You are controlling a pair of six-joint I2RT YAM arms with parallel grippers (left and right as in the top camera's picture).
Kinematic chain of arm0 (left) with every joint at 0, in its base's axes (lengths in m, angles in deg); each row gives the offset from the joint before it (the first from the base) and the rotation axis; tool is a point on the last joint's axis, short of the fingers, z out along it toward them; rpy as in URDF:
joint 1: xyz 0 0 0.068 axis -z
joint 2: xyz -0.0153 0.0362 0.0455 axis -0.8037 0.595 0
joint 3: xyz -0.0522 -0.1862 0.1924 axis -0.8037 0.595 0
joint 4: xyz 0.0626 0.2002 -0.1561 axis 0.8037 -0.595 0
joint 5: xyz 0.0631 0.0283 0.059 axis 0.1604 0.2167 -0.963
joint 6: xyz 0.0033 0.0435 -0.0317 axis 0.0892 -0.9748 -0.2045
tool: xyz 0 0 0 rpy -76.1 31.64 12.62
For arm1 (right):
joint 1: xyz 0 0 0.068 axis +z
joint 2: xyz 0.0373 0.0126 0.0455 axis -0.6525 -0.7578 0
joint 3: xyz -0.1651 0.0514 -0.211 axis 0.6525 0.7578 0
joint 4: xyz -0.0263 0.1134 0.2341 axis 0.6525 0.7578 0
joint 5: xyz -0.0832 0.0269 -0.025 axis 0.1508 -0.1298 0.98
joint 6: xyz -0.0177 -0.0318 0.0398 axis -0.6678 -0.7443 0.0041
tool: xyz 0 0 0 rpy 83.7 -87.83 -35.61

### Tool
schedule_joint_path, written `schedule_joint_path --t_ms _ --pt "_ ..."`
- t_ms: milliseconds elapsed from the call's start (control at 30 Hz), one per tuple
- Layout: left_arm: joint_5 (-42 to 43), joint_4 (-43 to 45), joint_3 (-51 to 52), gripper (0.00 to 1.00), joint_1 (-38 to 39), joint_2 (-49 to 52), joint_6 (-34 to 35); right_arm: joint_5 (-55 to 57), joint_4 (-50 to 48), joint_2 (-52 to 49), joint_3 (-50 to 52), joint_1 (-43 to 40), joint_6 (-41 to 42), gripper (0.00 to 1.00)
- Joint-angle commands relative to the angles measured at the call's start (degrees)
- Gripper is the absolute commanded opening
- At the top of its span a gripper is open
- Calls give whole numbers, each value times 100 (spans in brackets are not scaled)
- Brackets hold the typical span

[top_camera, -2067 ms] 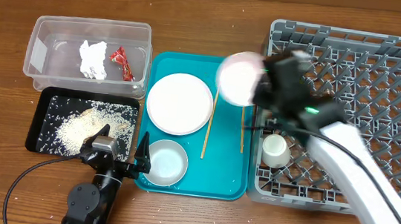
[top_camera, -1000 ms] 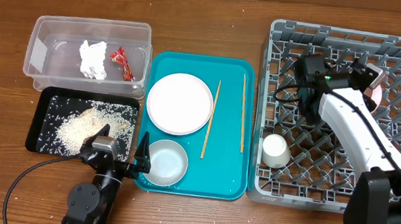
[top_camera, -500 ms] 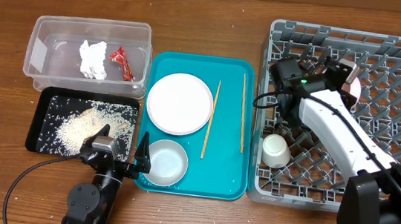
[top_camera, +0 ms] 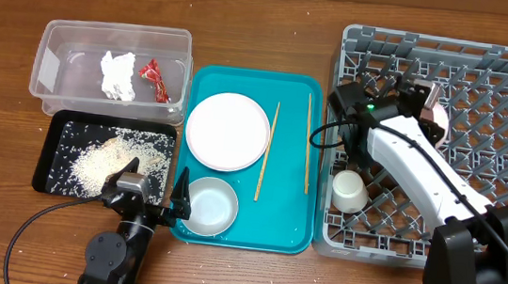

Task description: Sort waste into correct bins and load items into the dishwasher

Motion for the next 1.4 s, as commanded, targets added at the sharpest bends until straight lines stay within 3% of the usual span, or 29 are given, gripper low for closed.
schedule_joint_path --t_ms 0,100,267,533,1367 --pt "44 17 24 100 -57 -55 22 708 109 35 -389 -81 168 4" --pt "46 17 24 100 -57 -55 22 1021 -133 39 -490 -284 46 4" --pt "46 17 24 100 -57 -55 22 337 -785 -15 -479 -750 -962 4" --pt "46 17 24 100 -57 -55 22 20 -732 -87 -450 -1174 -973 4" --pt "44 17 24 100 -57 -55 22 -227 -170 -575 -280 367 -874 4"
